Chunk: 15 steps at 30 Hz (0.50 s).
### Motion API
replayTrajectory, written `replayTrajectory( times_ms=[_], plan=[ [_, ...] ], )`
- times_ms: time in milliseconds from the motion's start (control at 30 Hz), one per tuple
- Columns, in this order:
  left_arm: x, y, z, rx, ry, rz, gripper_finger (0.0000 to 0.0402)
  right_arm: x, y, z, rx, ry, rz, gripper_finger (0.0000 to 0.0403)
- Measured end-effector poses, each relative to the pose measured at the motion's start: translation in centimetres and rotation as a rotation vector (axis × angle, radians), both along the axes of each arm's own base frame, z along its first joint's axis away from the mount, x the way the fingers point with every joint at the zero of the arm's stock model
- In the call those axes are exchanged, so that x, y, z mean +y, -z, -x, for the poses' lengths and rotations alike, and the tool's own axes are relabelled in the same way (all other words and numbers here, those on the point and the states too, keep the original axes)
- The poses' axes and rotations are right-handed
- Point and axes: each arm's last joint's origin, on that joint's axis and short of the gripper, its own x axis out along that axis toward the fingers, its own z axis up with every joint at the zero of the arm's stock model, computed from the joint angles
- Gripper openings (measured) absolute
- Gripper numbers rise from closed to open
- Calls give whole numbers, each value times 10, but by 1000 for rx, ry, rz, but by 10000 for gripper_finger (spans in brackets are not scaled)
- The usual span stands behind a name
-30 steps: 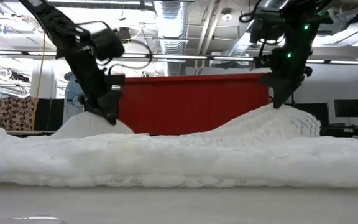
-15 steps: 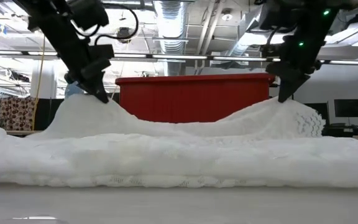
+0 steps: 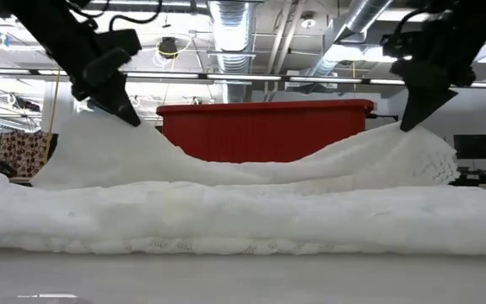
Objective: Fold Laundry from Bin
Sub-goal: Fold the white shirt
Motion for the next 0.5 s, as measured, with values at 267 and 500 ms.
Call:
replayTrajectory(
  times_ms=[267,500],
  plan=[
    [-31,0,7,-59,40,30,0,17,6,6,-64,14,-43,12],
    [-51,0,13,-90,102,78,0,25,33,19,-59,33,-117,12]
  ],
)
